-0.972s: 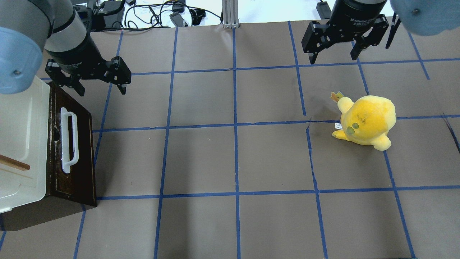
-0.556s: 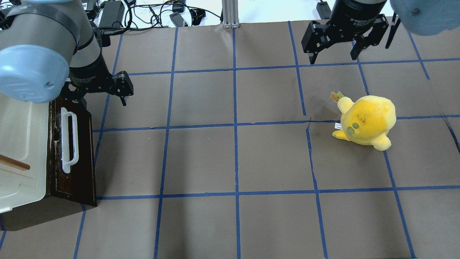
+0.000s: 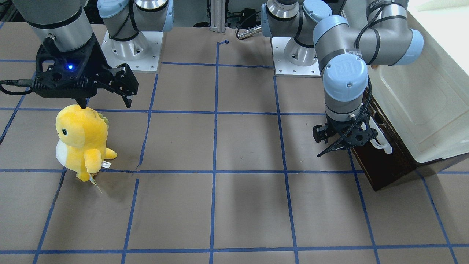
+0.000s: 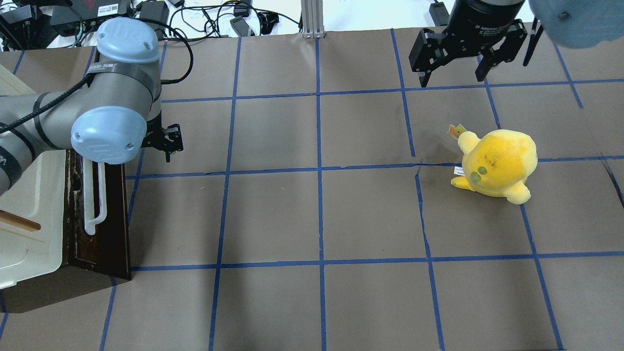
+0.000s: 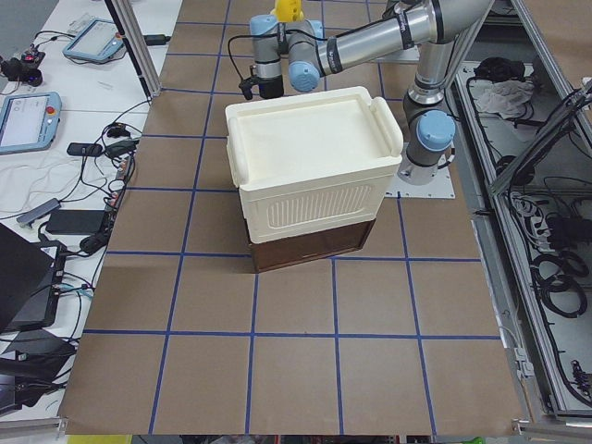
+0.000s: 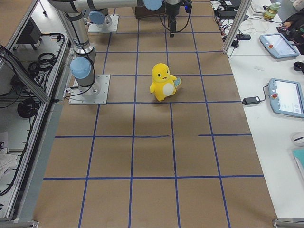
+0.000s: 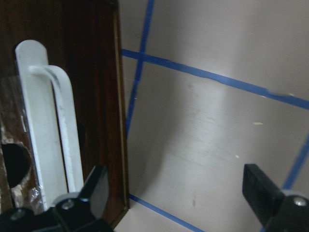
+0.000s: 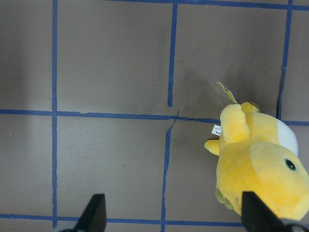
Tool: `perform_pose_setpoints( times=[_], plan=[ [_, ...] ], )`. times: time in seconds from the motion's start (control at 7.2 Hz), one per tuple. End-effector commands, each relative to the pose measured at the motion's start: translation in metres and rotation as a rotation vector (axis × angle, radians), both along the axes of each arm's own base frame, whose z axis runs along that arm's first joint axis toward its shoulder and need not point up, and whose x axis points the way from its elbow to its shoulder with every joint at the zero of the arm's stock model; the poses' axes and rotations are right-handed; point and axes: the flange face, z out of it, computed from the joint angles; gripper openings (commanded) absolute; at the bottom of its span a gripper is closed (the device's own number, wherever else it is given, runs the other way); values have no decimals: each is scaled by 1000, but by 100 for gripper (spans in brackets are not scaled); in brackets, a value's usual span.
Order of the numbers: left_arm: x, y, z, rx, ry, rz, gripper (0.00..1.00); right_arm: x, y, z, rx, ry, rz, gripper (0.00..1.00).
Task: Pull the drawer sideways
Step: 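Move the left gripper down to the white drawer handle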
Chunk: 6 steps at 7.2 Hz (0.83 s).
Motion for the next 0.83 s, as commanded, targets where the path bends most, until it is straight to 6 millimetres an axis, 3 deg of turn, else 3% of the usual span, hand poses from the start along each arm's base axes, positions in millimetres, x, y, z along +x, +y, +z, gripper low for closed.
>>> perform_pose_setpoints(
  times=[0.0,0.42,0.69],
  plan=[
    [2,-8,-33,33,-147,40,100,0,0,0,0,-1,-1,100],
    [1,-14,-47,68,-289,-9,100,0,0,0,0,-1,-1,100],
    [5,-15,-43,82,-372,-35,89,0,0,0,-1,1,-1,100]
  ],
)
